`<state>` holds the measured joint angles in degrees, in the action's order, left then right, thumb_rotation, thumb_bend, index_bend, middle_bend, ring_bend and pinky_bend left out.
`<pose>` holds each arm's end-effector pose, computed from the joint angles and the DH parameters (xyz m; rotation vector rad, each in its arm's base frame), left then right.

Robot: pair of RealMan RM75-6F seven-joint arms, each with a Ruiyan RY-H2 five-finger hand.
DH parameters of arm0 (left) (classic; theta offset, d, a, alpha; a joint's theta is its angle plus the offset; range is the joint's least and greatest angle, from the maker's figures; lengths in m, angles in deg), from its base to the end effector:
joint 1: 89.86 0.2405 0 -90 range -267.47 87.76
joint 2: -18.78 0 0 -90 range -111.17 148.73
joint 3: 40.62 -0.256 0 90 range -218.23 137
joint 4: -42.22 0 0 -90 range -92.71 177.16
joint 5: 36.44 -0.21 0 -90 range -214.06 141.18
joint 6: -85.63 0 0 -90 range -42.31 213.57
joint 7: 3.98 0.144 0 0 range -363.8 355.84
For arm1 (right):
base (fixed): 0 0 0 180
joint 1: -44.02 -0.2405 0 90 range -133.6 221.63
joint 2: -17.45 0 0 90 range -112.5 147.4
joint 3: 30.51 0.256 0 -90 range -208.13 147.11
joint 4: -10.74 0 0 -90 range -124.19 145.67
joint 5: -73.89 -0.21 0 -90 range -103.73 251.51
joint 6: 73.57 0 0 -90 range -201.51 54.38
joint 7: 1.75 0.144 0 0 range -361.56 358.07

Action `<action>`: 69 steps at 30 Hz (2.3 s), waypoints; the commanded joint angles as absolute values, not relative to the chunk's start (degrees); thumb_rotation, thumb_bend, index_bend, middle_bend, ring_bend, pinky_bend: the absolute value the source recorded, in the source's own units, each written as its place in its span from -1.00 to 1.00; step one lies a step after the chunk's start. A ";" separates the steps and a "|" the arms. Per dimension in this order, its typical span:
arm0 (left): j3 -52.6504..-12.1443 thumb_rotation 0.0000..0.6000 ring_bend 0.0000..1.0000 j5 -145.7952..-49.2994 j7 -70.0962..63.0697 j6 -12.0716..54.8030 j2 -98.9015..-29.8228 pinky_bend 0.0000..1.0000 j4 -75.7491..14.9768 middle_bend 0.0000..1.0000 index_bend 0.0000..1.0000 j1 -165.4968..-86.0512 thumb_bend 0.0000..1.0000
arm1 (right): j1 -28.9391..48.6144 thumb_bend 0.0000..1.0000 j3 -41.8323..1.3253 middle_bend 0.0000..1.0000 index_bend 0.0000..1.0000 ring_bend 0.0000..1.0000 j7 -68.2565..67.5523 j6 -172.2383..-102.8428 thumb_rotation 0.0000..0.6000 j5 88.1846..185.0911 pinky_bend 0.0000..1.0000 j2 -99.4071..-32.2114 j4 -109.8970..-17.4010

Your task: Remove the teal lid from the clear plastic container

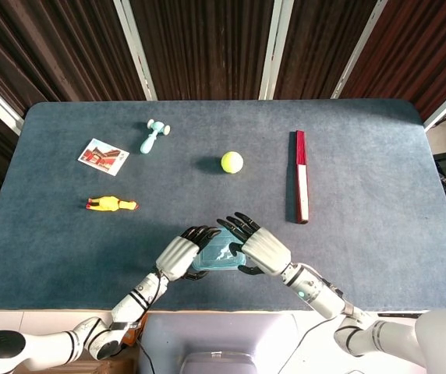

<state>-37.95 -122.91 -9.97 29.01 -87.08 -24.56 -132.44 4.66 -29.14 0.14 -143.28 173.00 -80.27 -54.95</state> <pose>-0.1258 0.2950 -0.1097 -2.1091 -1.0727 -1.1900 -0.1497 -0.3029 -0.0459 2.0952 -0.6066 1.2793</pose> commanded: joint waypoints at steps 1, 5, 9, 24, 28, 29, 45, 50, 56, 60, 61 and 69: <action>-38.10 1.00 -0.25 -123.28 -10.33 28.56 -86.82 0.11 -24.61 0.10 -1.00 -132.31 -0.41 | 4.44 -0.24 -29.18 -0.78 0.31 -1.00 0.04 -143.53 1.00 173.23 -1.00 -80.64 -53.97; -38.32 1.00 -0.24 -123.86 -10.97 27.82 -86.29 0.11 -25.00 0.10 -1.00 -132.09 -0.41 | 4.52 -0.18 -29.39 -0.77 0.30 -1.00 0.94 -144.59 1.00 173.61 -1.00 -81.07 -52.57; -38.64 1.00 -0.24 -124.32 -11.48 27.43 -85.86 0.11 -25.39 0.10 -1.00 -131.92 -0.41 | 4.41 -0.17 -29.47 -0.77 0.30 -1.00 1.63 -145.57 1.00 174.11 -1.00 -81.39 -51.47; -39.22 1.00 -0.24 -125.90 -13.82 25.78 -84.98 0.06 -26.52 0.10 -1.00 -131.53 -0.41 | 3.20 0.06 -29.84 -0.73 0.38 -1.00 1.36 -146.21 1.00 175.05 -1.00 -83.87 -48.73; -39.20 1.00 -0.27 -126.34 -14.59 25.23 -85.01 -0.12 -26.60 0.10 -1.00 -131.53 -0.41 | 3.03 0.32 -29.93 -0.70 0.44 -1.00 1.26 -146.30 1.00 175.09 -1.00 -84.34 -48.70; -39.23 1.00 -0.28 -126.47 -14.81 25.15 -84.96 -0.18 -26.59 0.09 -1.00 -131.55 -0.41 | 2.99 0.34 -29.93 -0.69 0.45 -1.00 1.15 -146.36 1.00 175.08 -1.00 -84.38 -48.75; -39.55 1.00 -1.00 -127.96 -17.94 22.17 -84.28 -0.92 -25.44 -0.99 -1.00 -130.74 -0.42 | 3.64 0.50 -29.58 -0.67 0.53 -1.00 -1.25 -149.59 1.00 175.65 -1.00 -81.41 -51.46; -39.23 1.00 -1.00 -127.49 -16.89 21.40 -85.11 -1.00 -23.93 -1.00 -1.00 -130.15 -0.42 | 3.99 0.50 -29.25 -0.66 0.53 -1.00 -1.52 -150.85 1.00 175.64 -1.00 -81.41 -50.83; -38.59 1.00 -1.00 -127.87 -16.84 19.02 -84.29 -1.00 -23.49 -1.00 -1.00 -129.51 -0.42 | 4.30 0.50 -28.89 -0.65 0.54 -1.00 -1.39 -152.94 1.00 176.17 -1.00 -80.41 -50.71; -37.87 1.00 -1.00 -127.60 -16.39 17.36 -82.47 -1.00 -24.46 -1.00 -1.00 -128.80 -0.42 | 4.93 0.50 -28.63 -0.65 0.54 -1.00 -1.16 -154.98 1.00 176.47 -1.00 -78.64 -51.30; -37.70 1.00 -1.00 -127.49 -16.26 16.92 -81.67 -1.00 -24.98 -1.00 -1.00 -128.54 -0.42 | 5.20 0.50 -28.57 -0.65 0.54 -1.00 -1.35 -155.60 1.00 176.55 -1.00 -77.90 -51.43; -37.76 1.00 -1.00 -127.09 -14.20 12.90 -74.23 -1.00 -28.19 -1.00 -1.00 -125.31 -0.43 | 8.64 0.50 -29.35 -0.65 0.54 -1.00 -2.78 -158.90 1.00 176.10 -1.00 -71.80 -50.75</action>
<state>-37.58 -127.24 -14.89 14.10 -75.98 -27.25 -126.46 7.74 -28.95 -2.52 -158.17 176.29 -72.78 -51.27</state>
